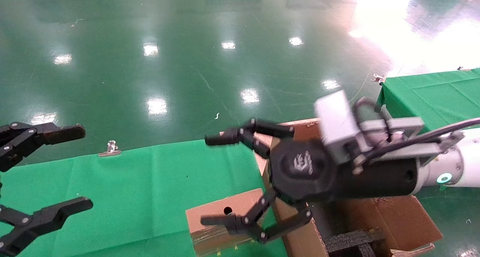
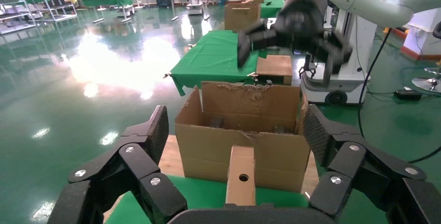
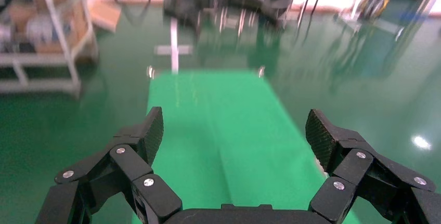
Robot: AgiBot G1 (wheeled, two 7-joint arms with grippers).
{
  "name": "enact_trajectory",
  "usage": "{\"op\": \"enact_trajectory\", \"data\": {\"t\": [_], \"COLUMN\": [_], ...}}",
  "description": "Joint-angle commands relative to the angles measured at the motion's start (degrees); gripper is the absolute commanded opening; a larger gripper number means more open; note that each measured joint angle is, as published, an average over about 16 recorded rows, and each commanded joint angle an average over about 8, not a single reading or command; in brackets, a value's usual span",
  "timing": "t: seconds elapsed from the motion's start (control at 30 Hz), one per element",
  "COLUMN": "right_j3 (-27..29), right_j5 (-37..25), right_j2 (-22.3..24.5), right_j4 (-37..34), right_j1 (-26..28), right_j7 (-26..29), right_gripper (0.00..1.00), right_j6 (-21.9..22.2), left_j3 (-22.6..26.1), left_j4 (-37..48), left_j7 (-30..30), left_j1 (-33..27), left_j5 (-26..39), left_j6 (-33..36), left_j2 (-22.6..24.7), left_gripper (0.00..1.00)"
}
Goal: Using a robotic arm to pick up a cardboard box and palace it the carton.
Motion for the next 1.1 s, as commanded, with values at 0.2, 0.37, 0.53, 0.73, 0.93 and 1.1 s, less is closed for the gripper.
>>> {"op": "enact_trajectory", "data": {"t": [0.2, 0.37, 0.53, 0.73, 0.93, 1.1], "right_j3": [-4.6, -9.07, -13.26, -17.76, -21.81, -25.19], "right_j5": [-10.05, -18.29, -24.74, -31.49, -37.88, -42.91], "right_j2": [-0.78, -3.46, -6.55, -10.39, -13.95, -16.53], "right_j4": [0.76, 0.25, -1.17, -3.17, -4.84, -5.39], "right_j1": [4.23, 8.01, 11.4, 15.36, 19.03, 21.66], "right_j7": [0.35, -0.11, -0.57, -1.64, -3.0, -3.32], "right_gripper": [1.0, 1.0, 1.0, 1.0, 1.0, 1.0], "right_j6": [-1.33, -2.21, -2.68, -2.71, -2.61, -2.71], "left_j3": [0.0, 0.0, 0.0, 0.0, 0.0, 0.0], "left_j4": [0.0, 0.0, 0.0, 0.0, 0.0, 0.0], "left_j7": [0.0, 0.0, 0.0, 0.0, 0.0, 0.0], "left_j1": [0.0, 0.0, 0.0, 0.0, 0.0, 0.0], "left_j5": [0.0, 0.0, 0.0, 0.0, 0.0, 0.0], "left_j6": [0.0, 0.0, 0.0, 0.0, 0.0, 0.0], "left_j2": [0.0, 0.0, 0.0, 0.0, 0.0, 0.0], "left_gripper": [0.0, 0.0, 0.0, 0.0, 0.0, 0.0]}}
